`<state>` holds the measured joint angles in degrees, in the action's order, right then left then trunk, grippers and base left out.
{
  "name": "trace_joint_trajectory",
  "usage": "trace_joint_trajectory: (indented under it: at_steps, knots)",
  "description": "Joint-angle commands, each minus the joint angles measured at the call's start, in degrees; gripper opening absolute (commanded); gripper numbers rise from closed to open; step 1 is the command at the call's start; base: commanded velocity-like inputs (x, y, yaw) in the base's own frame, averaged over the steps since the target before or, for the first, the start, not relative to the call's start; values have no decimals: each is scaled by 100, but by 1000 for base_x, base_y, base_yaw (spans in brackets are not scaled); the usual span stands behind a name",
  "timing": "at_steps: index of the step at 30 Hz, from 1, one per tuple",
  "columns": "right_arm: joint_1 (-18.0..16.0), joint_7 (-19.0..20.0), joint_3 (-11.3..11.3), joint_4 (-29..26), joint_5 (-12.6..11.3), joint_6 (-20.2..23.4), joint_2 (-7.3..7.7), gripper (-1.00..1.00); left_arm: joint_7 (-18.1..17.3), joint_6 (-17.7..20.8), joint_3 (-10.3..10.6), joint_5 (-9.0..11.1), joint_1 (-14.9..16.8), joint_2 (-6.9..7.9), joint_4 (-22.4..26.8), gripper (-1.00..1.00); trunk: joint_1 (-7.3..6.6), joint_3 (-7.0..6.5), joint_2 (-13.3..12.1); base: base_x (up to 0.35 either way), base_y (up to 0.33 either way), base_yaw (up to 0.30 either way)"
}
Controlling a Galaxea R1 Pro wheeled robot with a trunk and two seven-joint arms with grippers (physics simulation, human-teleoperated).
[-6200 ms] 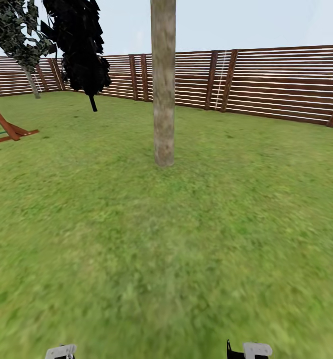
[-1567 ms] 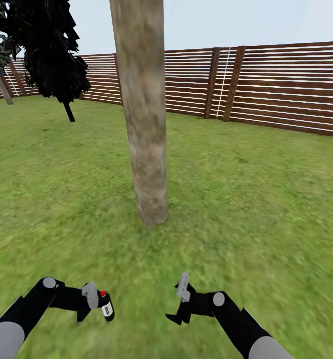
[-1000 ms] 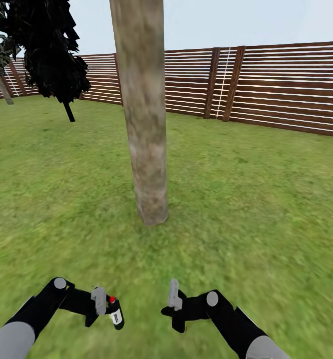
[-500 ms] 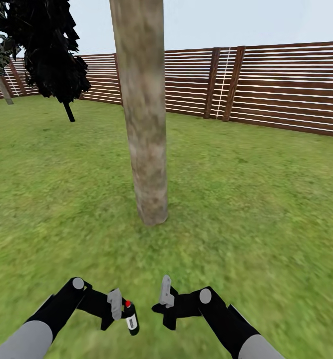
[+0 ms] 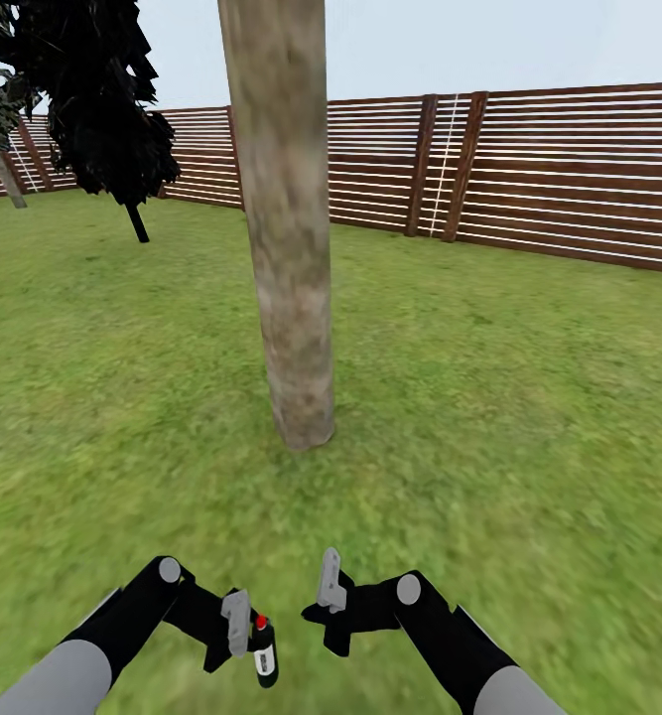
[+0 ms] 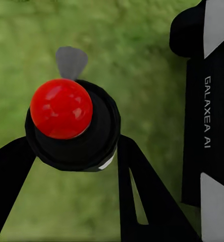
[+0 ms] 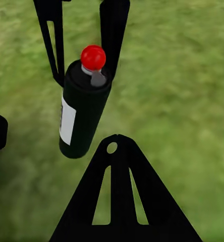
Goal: In the garden, pick up the pesticide atomizer on the floor and spray pesticide onto both trees until each tree trunk is fully covered.
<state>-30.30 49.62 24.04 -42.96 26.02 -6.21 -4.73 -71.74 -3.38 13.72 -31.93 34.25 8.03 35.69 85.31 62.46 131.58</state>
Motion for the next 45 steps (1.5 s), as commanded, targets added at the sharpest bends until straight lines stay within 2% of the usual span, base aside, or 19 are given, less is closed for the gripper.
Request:
trace_joint_trajectory:
  at_steps: [1,9,16,22,27,30,41,45]
  knots:
    - [-5,3,-5,-2,61,-56,-1,-100,8,-33,16,-20,2,-25,8,-100,-1,5,2,0,0,0]
    - [-3,3,-5,-2,61,-56,-1,-100,34,-32,8,-20,3,-169,8,-100,-1,5,2,0,0,0]
    - [-3,3,-5,-2,61,-56,-1,-100,39,-32,8,-25,5,-372,8,-100,-1,5,2,0,0,0]
    - [-3,3,-5,-2,61,-56,-1,-100,213,-34,8,-15,8,-469,8,-100,-1,5,2,0,0,0]
    - [-4,3,-13,-2,61,-56,-1,-100,166,-49,8,23,11,-495,8,-100,-1,5,2,0,0,0]
    - [-3,3,-14,-1,61,-56,-1,-100,153,-57,8,38,7,-580,8,-100,-1,5,2,0,0,0]
    - [-2,3,-14,4,61,-56,-1,-100,151,-55,4,38,8,-585,4,-100,-1,5,2,0,0,0]
    - [-3,3,-14,3,61,-56,-1,-100,159,-58,-19,-11,-14,-498,-25,-100,-1,5,2,0,0,0]
